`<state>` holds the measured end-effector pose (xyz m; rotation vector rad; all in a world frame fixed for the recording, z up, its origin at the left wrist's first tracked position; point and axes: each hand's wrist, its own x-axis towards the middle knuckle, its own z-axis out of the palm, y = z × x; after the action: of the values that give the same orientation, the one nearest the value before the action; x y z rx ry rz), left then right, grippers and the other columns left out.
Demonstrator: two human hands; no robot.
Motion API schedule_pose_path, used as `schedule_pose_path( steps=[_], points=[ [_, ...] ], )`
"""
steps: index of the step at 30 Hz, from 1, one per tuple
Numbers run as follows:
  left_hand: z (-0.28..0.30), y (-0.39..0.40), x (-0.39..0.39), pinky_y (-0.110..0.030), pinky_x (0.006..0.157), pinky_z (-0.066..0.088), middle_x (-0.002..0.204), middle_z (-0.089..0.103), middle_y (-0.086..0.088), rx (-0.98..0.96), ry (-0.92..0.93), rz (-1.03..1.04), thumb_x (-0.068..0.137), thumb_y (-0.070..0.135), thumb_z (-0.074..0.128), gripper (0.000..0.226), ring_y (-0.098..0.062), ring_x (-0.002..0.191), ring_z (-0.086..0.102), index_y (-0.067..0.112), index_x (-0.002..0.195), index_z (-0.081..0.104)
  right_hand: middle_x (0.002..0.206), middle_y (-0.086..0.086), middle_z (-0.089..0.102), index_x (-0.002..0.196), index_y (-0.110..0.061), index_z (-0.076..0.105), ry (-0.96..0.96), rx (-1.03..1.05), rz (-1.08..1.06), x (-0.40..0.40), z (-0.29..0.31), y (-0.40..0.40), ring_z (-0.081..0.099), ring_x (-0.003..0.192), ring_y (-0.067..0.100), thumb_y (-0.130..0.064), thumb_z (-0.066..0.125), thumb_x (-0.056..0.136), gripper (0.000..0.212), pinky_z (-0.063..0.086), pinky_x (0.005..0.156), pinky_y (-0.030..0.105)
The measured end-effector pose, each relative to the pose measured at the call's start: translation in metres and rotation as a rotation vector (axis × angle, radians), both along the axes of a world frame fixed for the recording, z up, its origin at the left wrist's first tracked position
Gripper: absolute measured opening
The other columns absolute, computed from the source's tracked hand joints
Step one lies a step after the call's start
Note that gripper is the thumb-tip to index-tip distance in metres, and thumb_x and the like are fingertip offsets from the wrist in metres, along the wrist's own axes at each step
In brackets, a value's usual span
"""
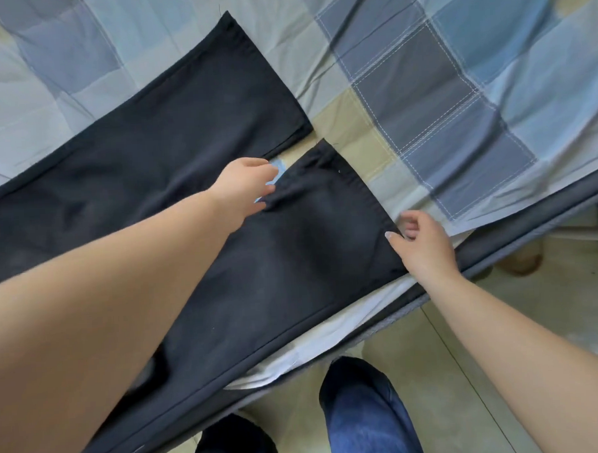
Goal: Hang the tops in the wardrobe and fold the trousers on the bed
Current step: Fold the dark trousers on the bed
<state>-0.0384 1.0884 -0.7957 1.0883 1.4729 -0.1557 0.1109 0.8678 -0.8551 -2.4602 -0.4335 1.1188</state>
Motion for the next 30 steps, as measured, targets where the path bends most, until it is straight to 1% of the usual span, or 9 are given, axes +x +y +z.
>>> schedule_pose_path(
  steps=[3,6,11,17,20,23,25,27,30],
  points=[
    [-0.001,-0.018,-0.065,-0.037,0.097,0.047,0.115,0.062,0.001,-0.075,0.008,0.186,0.095,0.021,0.053,0.020,-0.013,0.104,0.063,0.020,0.115,0.056,0.135,0.001,0.043,0.132,-0.020,0.049,-0.173,0.148,0.056,-0.022,0.025,0.005,0.041,0.126,0.017,-0.024,0.063,0.088,0.046,0.034,0.106,0.032],
    [0.002,-0.041,-0.144,-0.036,0.095,0.045,0.122,0.061,-0.003,-0.138,0.002,0.400,0.098,0.023,0.051,0.020,-0.013,0.100,0.062,0.019,0.118,0.053,0.136,-0.003,0.042,0.128,-0.021,0.051,-0.123,0.287,0.137,-0.064,0.051,0.011,0.039,0.129,0.011,-0.019,0.062,0.089,0.040,0.033,0.108,0.031],
    [0.020,-0.091,-0.277,-0.038,0.100,0.042,0.127,0.058,-0.007,-0.205,0.030,0.748,0.098,0.021,0.050,0.031,-0.020,0.110,0.059,0.013,0.128,0.050,0.125,-0.011,0.045,0.120,-0.021,0.055,0.023,0.341,0.297,-0.175,0.074,0.021,0.040,0.118,0.000,-0.014,0.062,0.088,0.033,0.029,0.098,0.015],
    [0.051,-0.143,-0.413,-0.038,0.094,0.044,0.124,0.060,-0.007,-0.224,0.040,1.016,0.098,0.019,0.048,0.029,-0.020,0.106,0.060,0.011,0.126,0.052,0.113,-0.009,0.060,0.107,-0.027,0.057,0.402,0.116,0.321,-0.340,0.088,0.022,0.054,0.104,0.004,-0.019,0.060,0.090,0.019,0.042,0.097,0.026],
    [0.064,-0.162,-0.477,-0.038,0.095,0.045,0.119,0.061,-0.006,-0.229,0.032,1.089,0.099,0.019,0.049,0.028,-0.018,0.101,0.061,0.012,0.125,0.053,0.112,-0.006,0.062,0.113,-0.020,0.060,0.520,-0.027,0.305,-0.426,0.097,0.019,0.056,0.103,0.010,-0.024,0.060,0.091,0.022,0.041,0.088,0.022],
    [0.069,-0.175,-0.530,-0.038,0.097,0.046,0.120,0.062,-0.005,-0.243,0.056,1.142,0.098,0.020,0.051,0.027,-0.017,0.102,0.062,0.012,0.124,0.055,0.120,0.006,0.063,0.110,-0.017,0.061,0.708,-0.170,0.142,-0.494,0.104,0.016,0.060,0.104,0.019,-0.028,0.059,0.093,0.020,0.049,0.076,0.025],
    [0.069,-0.182,-0.564,-0.035,0.089,0.047,0.123,0.062,-0.005,-0.258,0.080,1.159,0.097,0.024,0.053,0.023,-0.016,0.103,0.061,0.014,0.117,0.056,0.125,0.010,0.061,0.109,-0.015,0.060,0.845,-0.284,0.002,-0.532,0.106,0.014,0.057,0.117,0.025,-0.032,0.058,0.093,0.023,0.051,0.091,0.033],
    [0.067,-0.187,-0.590,-0.035,0.086,0.048,0.126,0.060,-0.006,-0.267,0.112,1.174,0.096,0.032,0.054,0.026,-0.016,0.104,0.060,0.014,0.115,0.055,0.127,0.007,0.060,0.125,-0.013,0.054,0.948,-0.354,-0.114,-0.563,0.103,0.010,0.056,0.118,0.019,-0.038,0.060,0.091,0.043,0.044,0.103,0.039],
    [0.062,-0.194,-0.620,-0.037,0.096,0.048,0.136,0.053,-0.010,-0.257,0.093,1.272,0.095,0.035,0.056,0.045,-0.020,0.119,0.056,0.010,0.131,0.048,0.134,0.008,0.055,0.137,-0.014,0.044,0.984,-0.336,-0.235,-0.599,0.098,0.009,0.054,0.121,0.019,-0.041,0.061,0.090,0.057,0.042,0.106,0.040]
  ],
)
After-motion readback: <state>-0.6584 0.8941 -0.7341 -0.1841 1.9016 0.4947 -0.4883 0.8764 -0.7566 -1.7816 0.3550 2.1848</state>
